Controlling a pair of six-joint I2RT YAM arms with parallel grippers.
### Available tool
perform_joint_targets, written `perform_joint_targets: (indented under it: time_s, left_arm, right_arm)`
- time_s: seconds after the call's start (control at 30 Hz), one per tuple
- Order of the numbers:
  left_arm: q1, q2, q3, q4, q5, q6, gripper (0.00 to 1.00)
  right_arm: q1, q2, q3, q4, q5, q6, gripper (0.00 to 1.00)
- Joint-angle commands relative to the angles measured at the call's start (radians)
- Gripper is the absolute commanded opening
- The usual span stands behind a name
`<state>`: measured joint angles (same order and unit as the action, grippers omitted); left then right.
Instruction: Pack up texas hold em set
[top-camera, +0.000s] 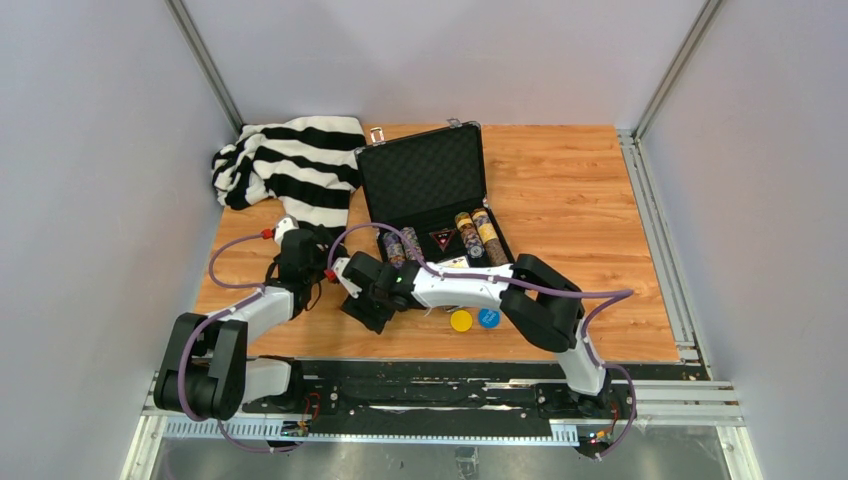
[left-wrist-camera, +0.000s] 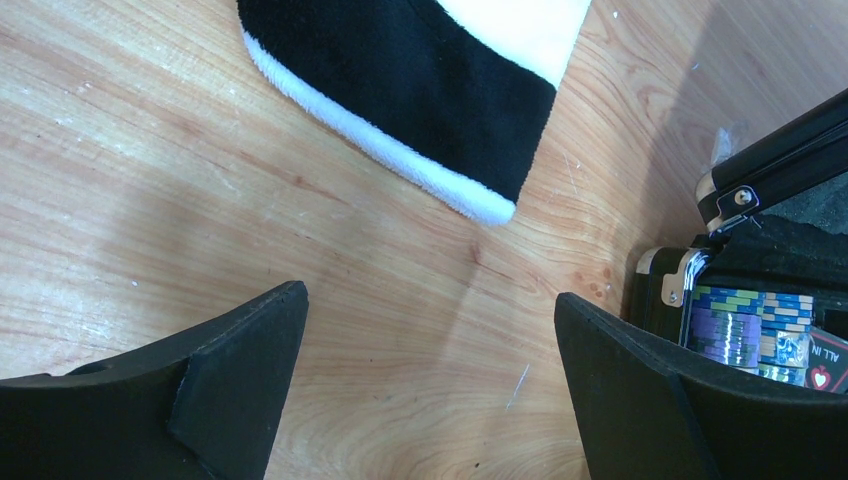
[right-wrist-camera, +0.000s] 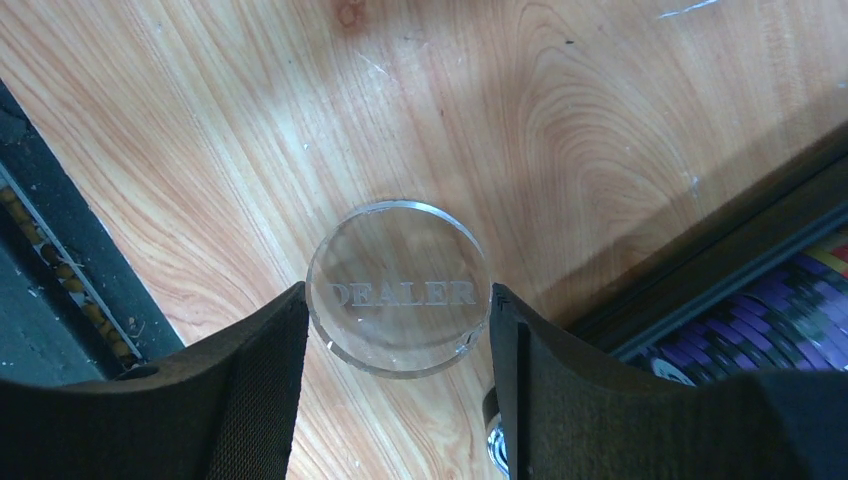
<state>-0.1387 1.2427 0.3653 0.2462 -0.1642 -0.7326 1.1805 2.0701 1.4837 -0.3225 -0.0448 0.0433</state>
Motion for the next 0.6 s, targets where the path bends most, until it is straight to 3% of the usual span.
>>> perform_joint_targets:
  time_s: [0.0,0.33,0.57]
  left_arm:
    - [0.011,0.008,-0.009,0.030,0.006,0.014,0.98]
    - [0.011,0.006,-0.011,0.034,0.012,0.011,0.98]
    - [0.011,0.017,-0.012,0.041,0.019,0.010,0.98]
  right_arm:
    - [-0.007,-0.081,0.019,-0.024,0.031,-0.029,0.47]
    - [-0.043,-0.230,-0.038,-0.018,0.089,-0.036,0.47]
    - [-0.167,-0.302,-0.082,-0.020,0.082,-0.044,0.48]
